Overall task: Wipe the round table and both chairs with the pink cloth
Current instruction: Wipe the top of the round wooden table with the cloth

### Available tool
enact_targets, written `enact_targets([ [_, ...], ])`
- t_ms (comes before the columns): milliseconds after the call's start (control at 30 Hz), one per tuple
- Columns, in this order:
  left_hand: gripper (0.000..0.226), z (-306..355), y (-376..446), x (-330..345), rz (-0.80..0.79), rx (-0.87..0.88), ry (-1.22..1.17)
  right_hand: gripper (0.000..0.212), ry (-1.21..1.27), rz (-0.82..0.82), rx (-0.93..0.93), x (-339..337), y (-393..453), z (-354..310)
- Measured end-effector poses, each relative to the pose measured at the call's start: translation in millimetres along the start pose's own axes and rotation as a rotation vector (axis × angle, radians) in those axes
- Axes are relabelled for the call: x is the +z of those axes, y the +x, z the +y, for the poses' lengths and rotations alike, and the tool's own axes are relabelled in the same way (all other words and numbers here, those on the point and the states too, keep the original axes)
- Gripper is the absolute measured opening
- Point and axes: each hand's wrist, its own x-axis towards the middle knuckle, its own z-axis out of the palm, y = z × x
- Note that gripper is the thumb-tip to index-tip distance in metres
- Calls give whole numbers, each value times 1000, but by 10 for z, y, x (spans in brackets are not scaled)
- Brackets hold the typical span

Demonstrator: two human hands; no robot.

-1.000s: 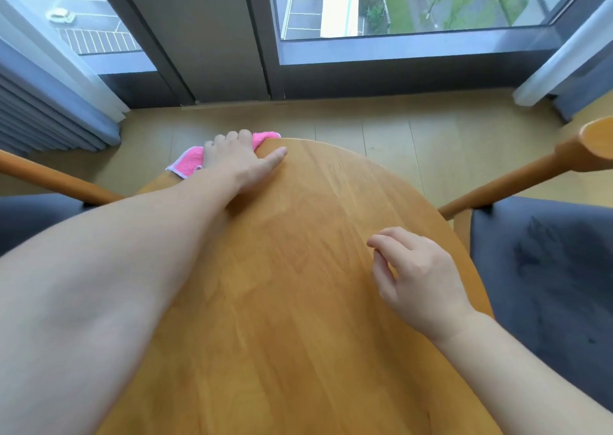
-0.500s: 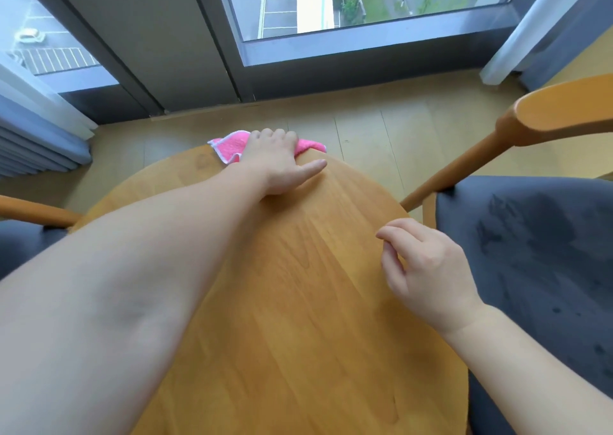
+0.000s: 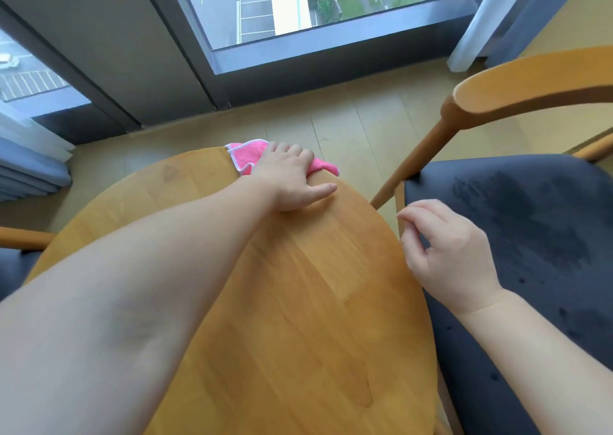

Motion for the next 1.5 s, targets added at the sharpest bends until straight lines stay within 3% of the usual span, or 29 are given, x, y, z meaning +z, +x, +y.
enact_targets([
  [367, 76, 1127, -221, 183, 18, 343, 52, 21, -67, 47, 37, -399, -280, 215],
  [667, 77, 1255, -286, 126, -14, 415, 83, 24, -113, 64, 93, -674, -502, 346],
  [967, 64, 1847, -840, 272, -37, 689, 20, 16, -141, 53, 121, -825, -687, 294],
  [1133, 66, 1993, -1061, 334, -51, 721, -12, 16, -157, 31, 122, -912, -799, 216],
  [1500, 51, 2243, -1436, 350, -88, 584, -68, 19, -160, -95, 40, -944, -978, 137],
])
